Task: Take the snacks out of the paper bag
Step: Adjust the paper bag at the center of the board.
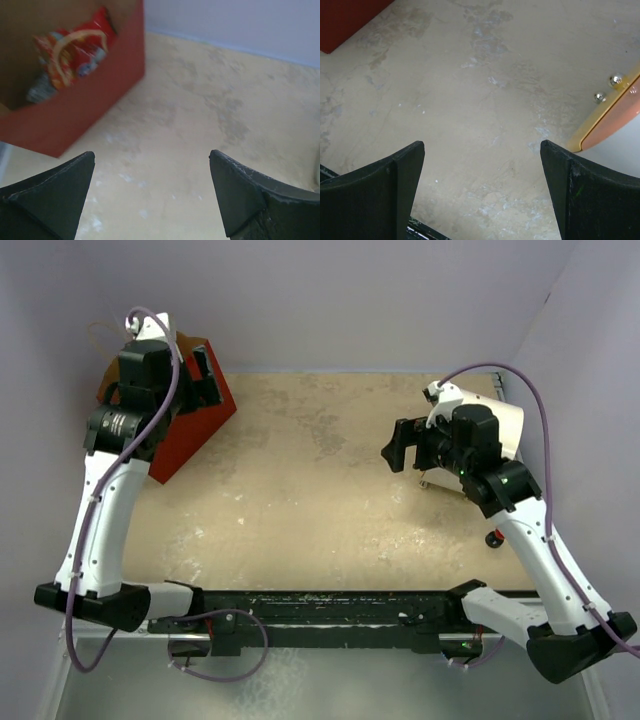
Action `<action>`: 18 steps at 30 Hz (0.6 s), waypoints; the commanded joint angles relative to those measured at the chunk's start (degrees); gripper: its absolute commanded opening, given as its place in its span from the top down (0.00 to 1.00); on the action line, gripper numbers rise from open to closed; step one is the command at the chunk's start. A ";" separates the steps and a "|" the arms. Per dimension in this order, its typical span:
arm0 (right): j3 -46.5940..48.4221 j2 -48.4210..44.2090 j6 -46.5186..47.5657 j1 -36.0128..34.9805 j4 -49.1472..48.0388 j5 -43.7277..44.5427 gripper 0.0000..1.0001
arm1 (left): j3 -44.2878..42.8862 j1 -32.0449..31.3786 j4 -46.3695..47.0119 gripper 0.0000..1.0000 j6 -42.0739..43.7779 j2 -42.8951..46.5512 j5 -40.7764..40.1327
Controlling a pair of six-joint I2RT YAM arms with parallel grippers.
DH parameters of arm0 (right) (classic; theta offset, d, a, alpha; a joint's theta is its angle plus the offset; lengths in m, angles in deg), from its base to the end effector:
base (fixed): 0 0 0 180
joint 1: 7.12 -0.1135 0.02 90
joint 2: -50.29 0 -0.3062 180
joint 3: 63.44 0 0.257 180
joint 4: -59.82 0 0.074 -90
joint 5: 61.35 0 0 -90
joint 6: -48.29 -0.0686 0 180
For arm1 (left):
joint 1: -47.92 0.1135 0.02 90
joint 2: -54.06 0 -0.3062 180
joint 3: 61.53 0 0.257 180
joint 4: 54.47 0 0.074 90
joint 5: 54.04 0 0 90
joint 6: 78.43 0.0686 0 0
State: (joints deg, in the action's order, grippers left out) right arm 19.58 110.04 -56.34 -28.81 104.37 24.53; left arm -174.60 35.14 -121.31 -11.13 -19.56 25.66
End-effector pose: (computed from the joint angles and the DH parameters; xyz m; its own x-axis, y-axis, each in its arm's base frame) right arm 0.2161 0.0913 0.4278 -0.4351 0.0981 -0.8950 -0.3317 0.9067 0.2606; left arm 0.2541 -0.0451 0.5055 -0.4381 -0.2900 -0.8509 -0.1152 0.9569 -0.2668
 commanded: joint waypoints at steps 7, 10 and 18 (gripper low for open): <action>6.53 -0.68 8.94 -0.42 -4.85 -1.99 0.00 | 6.16 1.15 39.20 0.01 42.00 -6.24 -32.50; 6.41 -2.20 10.06 -0.44 -6.48 0.59 0.00 | 7.59 2.70 46.04 0.01 48.80 -9.84 -33.61; 5.03 -3.95 12.18 -0.46 -10.24 3.57 0.00 | 13.01 8.65 46.67 0.01 37.67 -10.35 -23.05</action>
State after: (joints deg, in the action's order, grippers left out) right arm 23.64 106.83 -46.51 -28.96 99.01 25.89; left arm -163.50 40.12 -79.15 31.97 -32.61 -4.22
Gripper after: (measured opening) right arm 0.995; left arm 0.992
